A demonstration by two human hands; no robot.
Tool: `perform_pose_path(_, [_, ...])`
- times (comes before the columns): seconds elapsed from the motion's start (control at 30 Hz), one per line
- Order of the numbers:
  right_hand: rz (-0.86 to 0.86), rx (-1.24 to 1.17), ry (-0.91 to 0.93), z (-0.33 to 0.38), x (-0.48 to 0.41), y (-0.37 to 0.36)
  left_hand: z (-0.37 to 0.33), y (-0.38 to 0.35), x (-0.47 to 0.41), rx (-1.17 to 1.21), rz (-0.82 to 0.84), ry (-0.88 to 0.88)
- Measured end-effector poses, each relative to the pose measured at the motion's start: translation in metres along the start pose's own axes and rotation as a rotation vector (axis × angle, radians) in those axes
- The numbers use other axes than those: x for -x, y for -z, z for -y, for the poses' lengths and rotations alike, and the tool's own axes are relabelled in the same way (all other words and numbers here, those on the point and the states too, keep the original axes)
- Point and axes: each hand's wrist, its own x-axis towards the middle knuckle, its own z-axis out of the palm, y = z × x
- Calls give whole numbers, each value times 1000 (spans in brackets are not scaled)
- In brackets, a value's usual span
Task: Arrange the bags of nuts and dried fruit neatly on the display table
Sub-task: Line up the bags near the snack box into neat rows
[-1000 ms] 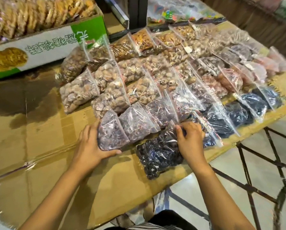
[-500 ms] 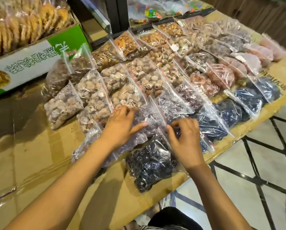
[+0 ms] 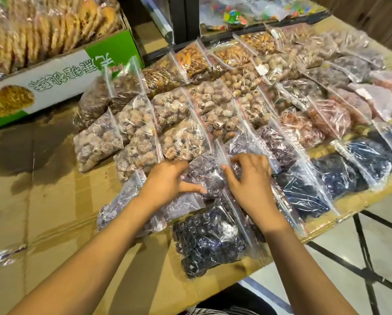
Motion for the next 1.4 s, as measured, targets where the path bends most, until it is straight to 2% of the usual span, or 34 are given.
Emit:
perform_pose_path(0.07, [36,18,6,-1,-2,1,-4,1,0,133,-83,26])
perform_pose_path(0.13, [56,42,13,-2,-4,2,-10,-1,-3,148,-131,6])
perform_pose_path(0.2, [62,71,32,-3,-4,1,-15,-4,-7,30,-87,-24])
perform_pose_path(0.27, [71,81,36,-3,-6,1,-15,-10,-10,-111,-4,26])
perform_pose_path(0.33, [85,73,13,1,-8,4,-14,-7,-7,-152,-15,73])
perform_pose_path(0.4, [81,99,-9,8,-10,8,-7,5,0,-96,-148,74])
perform_pose_path(0.47, [49,128,-1,22,-11,10,11,22,6,-29,-352,90])
perform_pose_path(0.57, [67,62,67,57,-15,3,61,47,11,92,-486,253])
perform_pose_path(0.7, [181,-57,68,113,-42,-35,156,61,19,90,-431,434])
perform_pose_path(0.77, [239,-68,-3,136,-60,-62,193,68,24,61,-347,453])
perform_pose_path(0.83, [322,-63,-118,151,-77,-89,227,77,26,46,-193,413])
perform_pose_path(0.9, [293,-27,-244,154,-91,-113,253,86,23,40,-59,359])
perform_pose_path(0.97, [177,-12,-376,153,-98,-126,269,93,15,35,-1,291])
perform_pose_path(1.0, [134,-30,-403,155,-97,-127,275,95,9,38,6,246])
perform_pose_path(1.07, [79,-35,-321,161,-88,-122,279,96,1,94,-23,173])
perform_pose_path(1.17, [-22,2,-167,166,-72,-107,279,92,2,294,-212,162])
perform_pose_path(1.23, [-74,19,-176,162,-69,-103,274,87,1,391,-315,149])
perform_pose_path(1.4, [29,158,-173,152,-70,-122,272,71,-17,420,-229,159])
